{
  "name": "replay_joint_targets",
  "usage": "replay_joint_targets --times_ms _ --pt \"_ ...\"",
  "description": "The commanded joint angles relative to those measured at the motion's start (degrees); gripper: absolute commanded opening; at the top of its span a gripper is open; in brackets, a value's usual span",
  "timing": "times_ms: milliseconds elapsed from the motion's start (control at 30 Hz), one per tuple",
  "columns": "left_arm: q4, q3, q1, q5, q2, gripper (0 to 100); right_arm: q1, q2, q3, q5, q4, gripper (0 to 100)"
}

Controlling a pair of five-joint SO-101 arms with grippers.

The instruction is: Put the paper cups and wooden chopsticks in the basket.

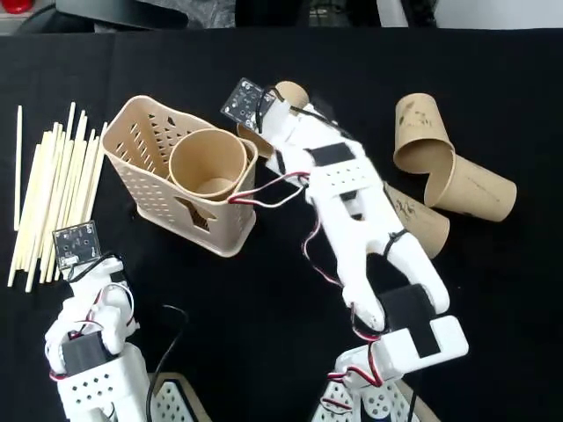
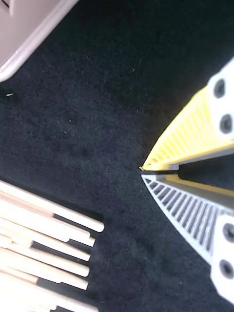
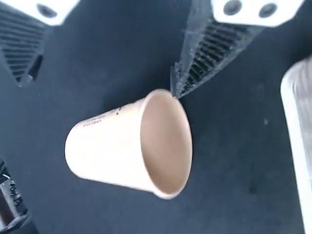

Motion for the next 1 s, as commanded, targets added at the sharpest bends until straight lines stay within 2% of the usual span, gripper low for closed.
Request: replay_joint_targets --times_ms 0,133,500,833,900,967 --pt "0.44 0.92 -0.22 0.44 -0.53 3 -1.32 -0.31 1.10 -3.60 -6.42 41.5" --pt "0.44 0.92 -0.22 0.44 -0.53 3 -1.32 -0.31 2.86 -6.77 -12.13 41.4" --pt "0.44 0.92 -0.22 0.44 -0.53 3 0.00 9.63 3.56 -7.21 -22.95 41.3" --pt "0.44 0.92 -0.22 0.44 -0.53 3 2.73 10.15 2.51 -7.30 -23.38 41.1" --pt "0.44 0.92 -0.22 0.44 -0.53 3 2.73 10.07 2.77 -7.30 -23.38 37.5" --pt "0.44 0.92 -0.22 0.44 -0.53 3 2.81 10.07 2.77 -7.30 -23.38 29.6"
